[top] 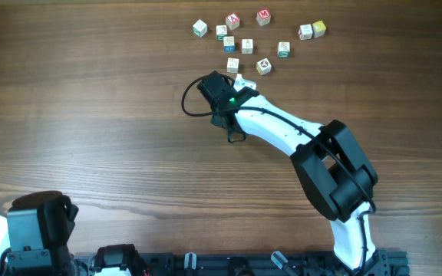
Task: Form a circle
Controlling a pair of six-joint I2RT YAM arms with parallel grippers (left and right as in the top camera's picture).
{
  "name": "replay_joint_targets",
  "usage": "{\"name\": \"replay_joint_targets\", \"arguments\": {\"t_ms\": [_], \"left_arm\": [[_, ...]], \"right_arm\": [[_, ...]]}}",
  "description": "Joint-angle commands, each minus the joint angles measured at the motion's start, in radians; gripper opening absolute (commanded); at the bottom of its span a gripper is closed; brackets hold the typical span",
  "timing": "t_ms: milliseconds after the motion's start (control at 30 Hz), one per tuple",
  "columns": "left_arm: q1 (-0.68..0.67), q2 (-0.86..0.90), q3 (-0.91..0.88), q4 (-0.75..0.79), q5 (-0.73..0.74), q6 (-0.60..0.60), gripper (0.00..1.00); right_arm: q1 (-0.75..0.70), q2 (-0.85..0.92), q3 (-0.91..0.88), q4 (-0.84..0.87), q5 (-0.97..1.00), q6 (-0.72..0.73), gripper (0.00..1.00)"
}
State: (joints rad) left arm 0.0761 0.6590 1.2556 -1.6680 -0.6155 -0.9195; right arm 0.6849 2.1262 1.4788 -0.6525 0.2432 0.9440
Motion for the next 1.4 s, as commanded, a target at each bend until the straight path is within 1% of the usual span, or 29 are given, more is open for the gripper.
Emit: {"name": "replay_joint_targets", "arguments": {"t_ms": [0, 100, 267, 400, 467, 533, 633, 667, 733, 800, 900, 933, 1033, 1067, 1100, 1167, 1200, 1233, 1300, 1367], "left_arm": [[0.007, -0.002, -0.001, 0.002, -0.003, -0.012, 1.0], [0.007, -0.002, -0.001, 0.002, -0.003, -0.012, 1.0], [0.007, -0.002, -0.001, 0.002, -0.003, -0.012, 1.0], [0.007, -0.002, -0.001, 0.002, -0.003, -0.012, 1.0], [0.007, -0.002, -0.001, 0.002, -0.003, -0.012, 1.0], [0.007, -0.002, -0.001, 0.002, -0.003, -0.012, 1.0], [0.007, -0.002, -0.001, 0.002, -0.003, -0.012, 1.0], [0.007, -0.002, -0.001, 0.002, -0.003, -0.012, 1.0], [0.007, -0.002, -0.001, 0.002, -0.003, -0.012, 1.0], [0.007, -0.002, -0.001, 0.002, -0.003, -0.012, 1.0], [0.007, -0.002, -0.001, 0.002, -0.003, -0.012, 1.0], [0.007, -0.002, -0.001, 0.002, -0.003, -0.012, 1.0], [0.007, -0.002, -0.001, 0.002, -0.003, -0.012, 1.0], [0.007, -0.002, -0.001, 0.002, -0.003, -0.012, 1.0], [0.007, -0.002, -0.001, 0.002, -0.003, -0.012, 1.0], [0.007, -0.002, -0.001, 0.002, -0.003, -0.012, 1.0], [0.007, -0.002, -0.001, 0.002, -0.003, -0.012, 1.0], [0.007, -0.002, -0.001, 0.002, -0.003, -0.012, 1.0], [0.007, -0.002, -0.001, 0.002, -0.003, -0.012, 1.0], [0.007, -0.002, -0.001, 0.002, -0.003, -0.012, 1.0]], "right_arm": [[-0.006, 0.02, -0.002, 0.002, -0.001, 0.006, 0.54], [-0.006, 0.019, -0.002, 0.004, -0.017, 0.001, 0.58], [-0.005, -0.009, 0.008, 0.001, -0.036, -0.028, 0.6], [0.009, -0.069, 0.008, -0.042, -0.043, -0.027, 0.6], [0.018, -0.095, 0.008, -0.058, -0.051, -0.026, 0.63], [0.023, -0.14, 0.008, -0.092, -0.069, -0.02, 0.63], [0.011, -0.245, 0.008, -0.174, -0.036, 0.029, 0.62], [-0.001, -0.278, 0.008, -0.196, -0.015, 0.032, 0.58], [-0.037, -0.321, 0.008, -0.233, 0.031, 0.031, 0.56], [-0.106, -0.346, 0.007, -0.283, 0.052, 0.027, 0.54], [-0.242, -0.35, -0.002, -0.328, 0.002, 0.013, 0.53], [-0.3, -0.35, -0.016, -0.311, -0.043, -0.039, 0.53], [-0.404, -0.35, -0.065, -0.229, -0.153, -0.187, 0.53], [-0.429, -0.35, -0.086, -0.196, -0.199, -0.242, 0.47], [-0.449, -0.35, -0.103, -0.174, -0.246, -0.283, 0.39], [-0.462, -0.35, -0.132, -0.15, -0.288, -0.323, 0.28], [-0.462, -0.35, -0.145, -0.148, -0.292, -0.343, 0.26], [-0.461, -0.35, -0.156, -0.153, -0.294, -0.354, 0.18], [-0.459, -0.35, -0.179, -0.153, -0.356, -0.397, 0.06], [-0.459, -0.35, -0.201, -0.146, -0.446, -0.43, 0.04]]}}
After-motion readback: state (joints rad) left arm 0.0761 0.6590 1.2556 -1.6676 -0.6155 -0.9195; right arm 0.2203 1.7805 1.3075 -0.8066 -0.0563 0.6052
